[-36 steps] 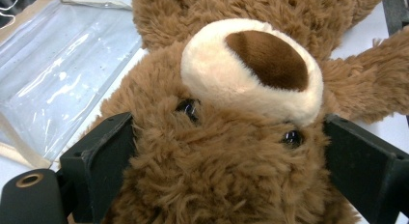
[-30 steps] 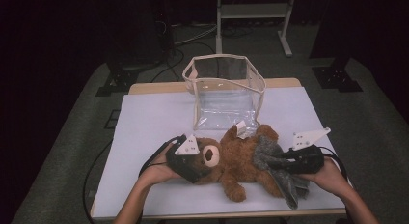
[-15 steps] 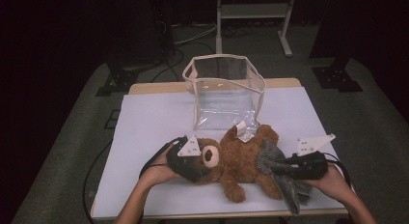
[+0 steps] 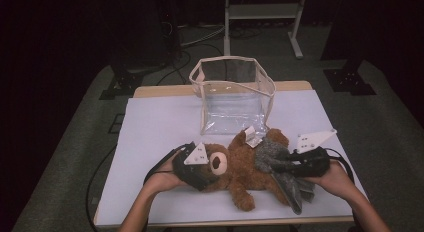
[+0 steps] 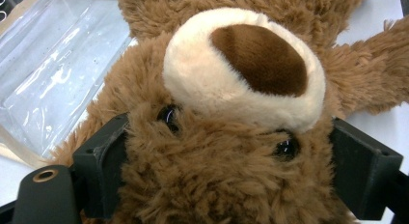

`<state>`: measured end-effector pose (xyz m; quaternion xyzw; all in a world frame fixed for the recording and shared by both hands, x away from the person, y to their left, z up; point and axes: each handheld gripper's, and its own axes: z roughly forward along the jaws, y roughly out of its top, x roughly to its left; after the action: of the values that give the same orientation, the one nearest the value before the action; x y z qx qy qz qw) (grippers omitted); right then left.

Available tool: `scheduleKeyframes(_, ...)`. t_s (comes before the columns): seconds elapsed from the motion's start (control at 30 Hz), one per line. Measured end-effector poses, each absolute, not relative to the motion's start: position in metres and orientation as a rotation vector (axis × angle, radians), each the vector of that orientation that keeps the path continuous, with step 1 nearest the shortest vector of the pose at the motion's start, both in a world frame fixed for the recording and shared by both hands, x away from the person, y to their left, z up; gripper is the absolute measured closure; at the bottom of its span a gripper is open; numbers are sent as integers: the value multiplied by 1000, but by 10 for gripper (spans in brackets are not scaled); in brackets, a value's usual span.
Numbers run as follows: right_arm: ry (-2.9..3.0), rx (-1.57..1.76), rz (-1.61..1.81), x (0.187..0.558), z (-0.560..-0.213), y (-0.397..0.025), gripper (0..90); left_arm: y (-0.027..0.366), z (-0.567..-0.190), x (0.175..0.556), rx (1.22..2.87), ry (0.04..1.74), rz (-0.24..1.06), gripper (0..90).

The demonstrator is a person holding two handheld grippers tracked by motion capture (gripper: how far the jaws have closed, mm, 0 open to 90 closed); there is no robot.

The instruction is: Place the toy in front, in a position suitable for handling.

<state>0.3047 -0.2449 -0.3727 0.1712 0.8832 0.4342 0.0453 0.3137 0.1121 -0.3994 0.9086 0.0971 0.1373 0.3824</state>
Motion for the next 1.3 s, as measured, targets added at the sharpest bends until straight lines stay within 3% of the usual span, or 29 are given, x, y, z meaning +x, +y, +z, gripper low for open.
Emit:
scheduleKeyframes(0.3,2689,655,1340,300,-396,-276,737,115,-396,314,2287,228,338,136)
scheduleKeyframes(0.73,2730,610,1298,307,-396,-261,736,96,-395,318,2292,178,376,44)
scheduleKeyframes(0.8,2734,610,1299,307,-397,-260,736,90,-395,320,2311,176,370,93)
scheduleKeyframes(0.9,2742,611,1336,306,-400,-259,737,89,-391,315,2349,142,384,278)
scheduleKeyframes(0.97,2739,616,1378,305,-401,-260,738,92,-391,315,2342,145,375,337)
scheduleKeyframes(1.3,2764,433,1423,282,-382,-239,740,117,-382,309,2280,136,249,354)
